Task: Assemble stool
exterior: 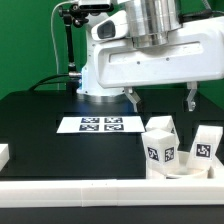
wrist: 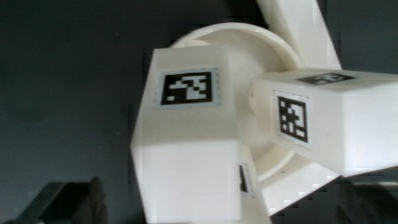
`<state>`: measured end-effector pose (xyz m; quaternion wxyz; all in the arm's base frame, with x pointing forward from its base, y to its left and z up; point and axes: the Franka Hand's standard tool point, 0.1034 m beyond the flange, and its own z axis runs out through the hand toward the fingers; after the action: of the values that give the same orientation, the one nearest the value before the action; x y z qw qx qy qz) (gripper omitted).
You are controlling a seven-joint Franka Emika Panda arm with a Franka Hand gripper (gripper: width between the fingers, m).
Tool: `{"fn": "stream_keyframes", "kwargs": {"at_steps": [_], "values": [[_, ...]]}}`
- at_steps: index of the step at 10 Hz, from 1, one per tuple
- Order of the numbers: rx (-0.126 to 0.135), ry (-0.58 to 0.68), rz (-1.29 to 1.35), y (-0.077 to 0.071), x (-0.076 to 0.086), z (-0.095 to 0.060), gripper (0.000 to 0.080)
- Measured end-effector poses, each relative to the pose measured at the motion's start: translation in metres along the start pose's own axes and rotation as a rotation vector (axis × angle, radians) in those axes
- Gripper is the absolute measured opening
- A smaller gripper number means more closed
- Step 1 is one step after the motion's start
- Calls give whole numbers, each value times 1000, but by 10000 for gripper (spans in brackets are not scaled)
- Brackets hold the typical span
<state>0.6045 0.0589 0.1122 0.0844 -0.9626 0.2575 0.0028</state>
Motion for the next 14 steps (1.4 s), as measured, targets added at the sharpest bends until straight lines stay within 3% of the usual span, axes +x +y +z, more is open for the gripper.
{"fn": "stream_keyframes", "kwargs": {"at_steps": [6, 9, 10, 11, 14], "values": [[-15, 50, -17, 9, -6, 19, 649], [-17, 47, -15, 9, -8, 21, 622], [-17, 47, -15, 9, -8, 21, 443], [-17, 48, -14, 9, -8, 21, 337], [-17, 48, -14, 9, -8, 21, 337]]}}
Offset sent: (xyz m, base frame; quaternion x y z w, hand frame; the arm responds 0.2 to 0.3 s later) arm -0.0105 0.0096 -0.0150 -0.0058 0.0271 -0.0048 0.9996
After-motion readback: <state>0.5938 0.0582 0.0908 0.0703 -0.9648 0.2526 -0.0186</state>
